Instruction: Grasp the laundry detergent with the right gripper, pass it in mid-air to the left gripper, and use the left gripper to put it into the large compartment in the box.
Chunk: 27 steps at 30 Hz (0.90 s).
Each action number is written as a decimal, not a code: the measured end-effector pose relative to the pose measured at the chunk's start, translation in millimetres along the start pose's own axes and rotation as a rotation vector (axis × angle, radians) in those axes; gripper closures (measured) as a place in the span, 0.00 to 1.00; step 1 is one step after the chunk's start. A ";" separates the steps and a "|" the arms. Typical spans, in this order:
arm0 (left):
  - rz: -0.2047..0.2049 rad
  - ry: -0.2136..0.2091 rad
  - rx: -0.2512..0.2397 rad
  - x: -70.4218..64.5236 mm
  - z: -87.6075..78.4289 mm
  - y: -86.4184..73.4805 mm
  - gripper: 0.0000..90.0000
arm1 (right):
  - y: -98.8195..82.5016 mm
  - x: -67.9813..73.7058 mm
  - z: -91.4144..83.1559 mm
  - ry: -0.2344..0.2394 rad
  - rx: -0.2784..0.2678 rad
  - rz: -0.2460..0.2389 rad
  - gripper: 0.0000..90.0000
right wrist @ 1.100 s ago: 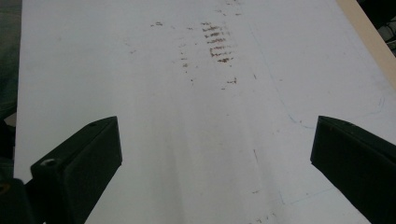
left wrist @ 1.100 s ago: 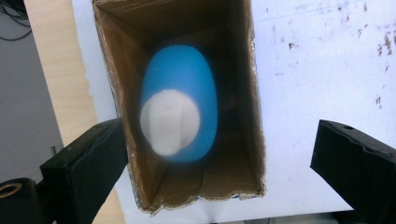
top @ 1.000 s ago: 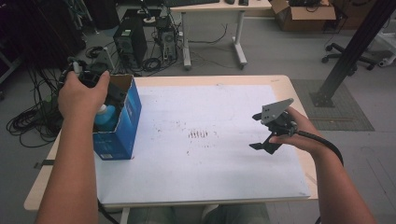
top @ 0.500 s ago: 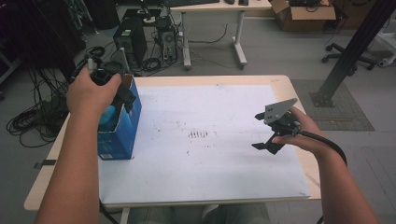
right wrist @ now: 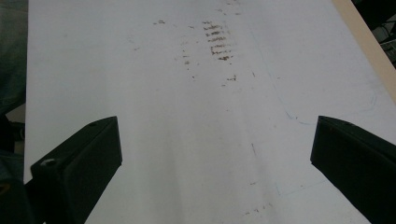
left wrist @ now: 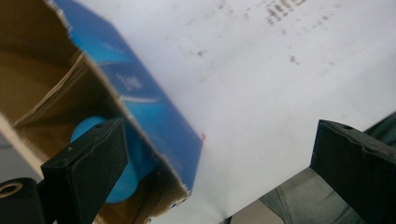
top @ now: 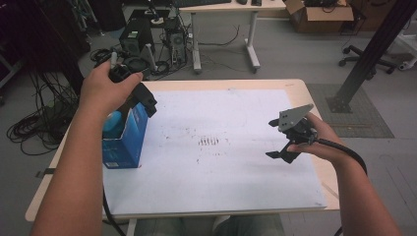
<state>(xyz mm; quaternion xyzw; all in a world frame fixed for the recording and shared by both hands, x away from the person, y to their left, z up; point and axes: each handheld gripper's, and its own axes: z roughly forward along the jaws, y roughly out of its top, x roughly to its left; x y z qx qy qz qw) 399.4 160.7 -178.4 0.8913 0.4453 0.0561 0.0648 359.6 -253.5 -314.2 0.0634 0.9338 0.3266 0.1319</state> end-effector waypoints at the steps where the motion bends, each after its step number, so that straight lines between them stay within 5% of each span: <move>1: 0.018 -0.007 -0.005 -2.2 -0.8 0.7 0.05 | 0.9 0.3 0.0 -0.001 0.001 -0.002 0.03; 10: 0.162 -0.061 -0.015 -22.3 -9.0 10.5 0.05 | 10.5 1.1 -2.2 0.007 0.007 -0.026 0.03; 21: 0.384 -0.114 0.016 -53.1 -7.2 29.2 0.05 | 12.6 0.0 -2.6 0.018 0.027 -0.028 0.02; 27: 0.433 -0.124 0.007 -66.8 -2.9 33.9 0.05 | 15.5 1.1 -3.4 0.022 0.031 -0.034 0.02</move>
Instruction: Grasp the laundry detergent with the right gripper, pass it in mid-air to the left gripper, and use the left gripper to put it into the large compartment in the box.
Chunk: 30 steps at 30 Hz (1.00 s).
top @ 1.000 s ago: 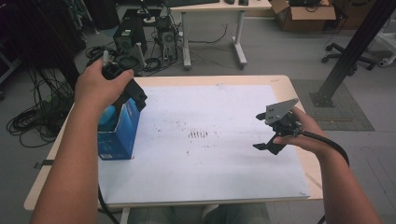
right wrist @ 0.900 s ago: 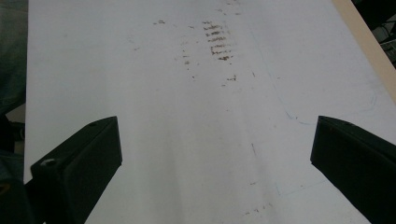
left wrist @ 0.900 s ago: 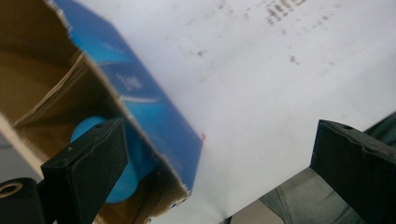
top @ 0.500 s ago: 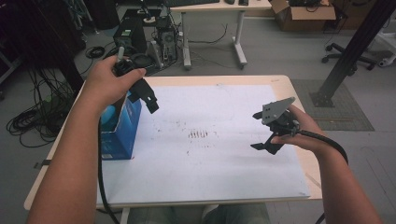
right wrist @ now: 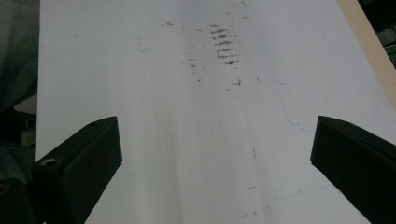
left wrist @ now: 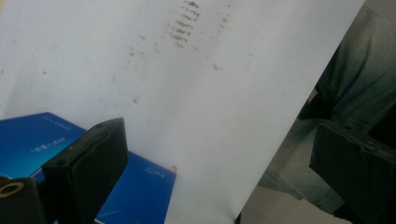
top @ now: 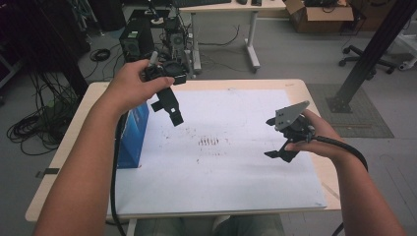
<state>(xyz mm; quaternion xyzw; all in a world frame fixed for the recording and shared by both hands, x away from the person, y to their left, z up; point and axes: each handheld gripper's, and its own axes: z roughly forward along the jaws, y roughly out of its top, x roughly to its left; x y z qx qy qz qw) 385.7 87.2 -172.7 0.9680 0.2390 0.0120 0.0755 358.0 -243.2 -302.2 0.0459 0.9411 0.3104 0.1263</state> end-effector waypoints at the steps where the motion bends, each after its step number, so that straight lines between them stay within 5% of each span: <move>1: 0.013 -0.004 -0.002 -2.5 1.4 1.9 0.05 | 0.5 0.0 0.4 0.001 0.003 -0.002 0.02; 5: 0.085 -0.025 0.002 -13.0 6.7 10.3 0.05 | 2.6 0.0 0.7 0.007 0.015 0.000 0.02; 15: 0.179 -0.033 0.035 -23.3 25.1 24.4 0.05 | 5.5 -5.6 -1.0 0.019 0.057 0.012 0.03; 30: 0.213 -0.028 0.035 -29.6 26.0 23.8 0.05 | 5.5 -13.0 1.0 0.047 0.120 0.033 0.03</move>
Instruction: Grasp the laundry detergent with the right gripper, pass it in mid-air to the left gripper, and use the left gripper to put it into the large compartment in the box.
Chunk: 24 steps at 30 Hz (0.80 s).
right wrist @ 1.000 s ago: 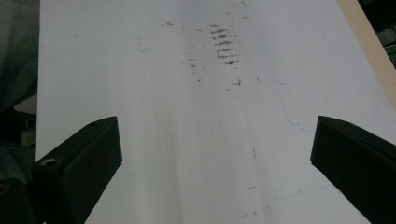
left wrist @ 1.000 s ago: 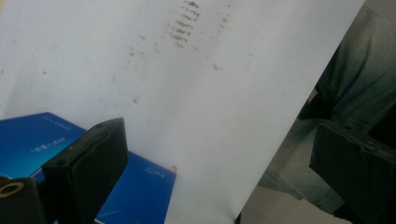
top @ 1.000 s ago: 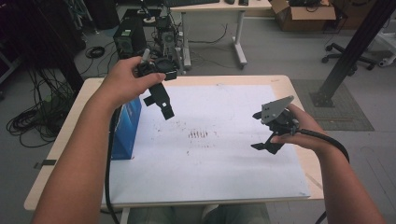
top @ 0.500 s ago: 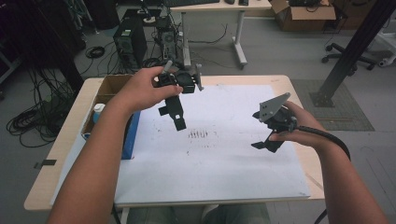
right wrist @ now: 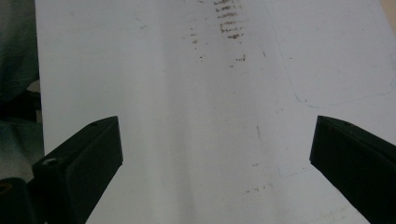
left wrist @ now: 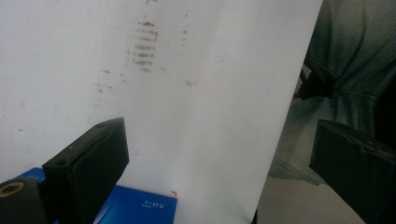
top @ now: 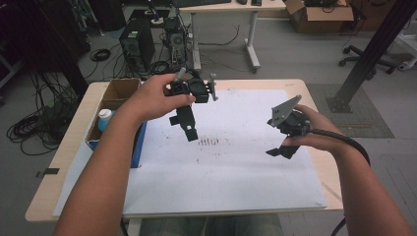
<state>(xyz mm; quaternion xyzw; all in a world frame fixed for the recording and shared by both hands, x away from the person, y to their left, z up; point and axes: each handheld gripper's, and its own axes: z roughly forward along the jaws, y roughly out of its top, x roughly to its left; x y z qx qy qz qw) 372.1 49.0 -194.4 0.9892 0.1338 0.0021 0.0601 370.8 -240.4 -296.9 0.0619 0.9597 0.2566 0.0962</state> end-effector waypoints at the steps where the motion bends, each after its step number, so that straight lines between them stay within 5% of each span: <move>1: 0.002 -0.002 0.000 0.0 -0.3 -0.2 0.05 | 0.3 -0.5 -0.9 -0.003 0.000 -0.003 0.03; 24: -0.010 -0.006 -0.004 6.0 -1.4 2.1 0.05 | -0.8 -7.3 -3.7 -0.008 0.004 0.001 0.03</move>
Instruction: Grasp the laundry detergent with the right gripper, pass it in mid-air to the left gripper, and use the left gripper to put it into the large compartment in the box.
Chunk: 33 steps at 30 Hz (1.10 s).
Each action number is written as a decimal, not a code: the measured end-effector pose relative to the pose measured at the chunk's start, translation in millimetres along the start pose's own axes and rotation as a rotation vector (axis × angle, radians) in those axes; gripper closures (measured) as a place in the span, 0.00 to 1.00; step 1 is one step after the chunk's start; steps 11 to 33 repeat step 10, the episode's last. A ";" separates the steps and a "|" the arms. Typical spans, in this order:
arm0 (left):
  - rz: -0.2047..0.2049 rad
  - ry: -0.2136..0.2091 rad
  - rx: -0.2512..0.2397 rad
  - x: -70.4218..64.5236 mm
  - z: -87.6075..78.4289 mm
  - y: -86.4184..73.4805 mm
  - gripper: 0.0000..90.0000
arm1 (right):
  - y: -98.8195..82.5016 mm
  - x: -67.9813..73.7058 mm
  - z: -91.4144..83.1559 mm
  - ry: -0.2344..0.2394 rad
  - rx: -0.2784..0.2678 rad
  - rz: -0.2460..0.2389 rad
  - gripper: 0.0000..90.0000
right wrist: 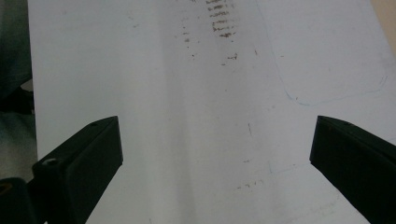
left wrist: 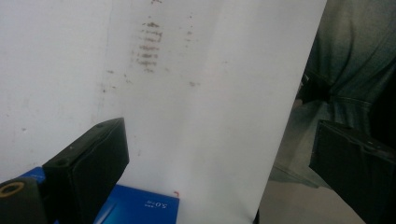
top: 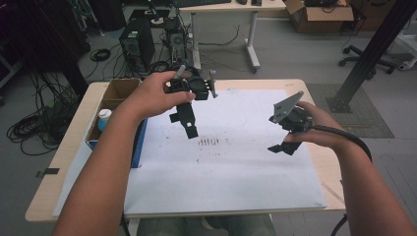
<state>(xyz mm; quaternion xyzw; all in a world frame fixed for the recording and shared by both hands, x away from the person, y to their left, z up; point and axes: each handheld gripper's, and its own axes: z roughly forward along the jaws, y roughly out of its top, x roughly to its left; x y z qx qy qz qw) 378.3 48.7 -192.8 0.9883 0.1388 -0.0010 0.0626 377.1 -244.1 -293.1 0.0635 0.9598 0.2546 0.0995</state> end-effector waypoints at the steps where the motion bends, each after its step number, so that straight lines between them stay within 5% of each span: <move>1: 0.003 0.001 -0.001 -0.4 0.2 0.1 0.05 | 0.4 0.1 0.5 0.000 -0.003 0.000 0.03; 33: 0.007 -0.013 -0.018 0.7 0.1 -0.4 0.05 | 5.7 3.1 -2.3 -0.010 -0.021 -0.004 0.03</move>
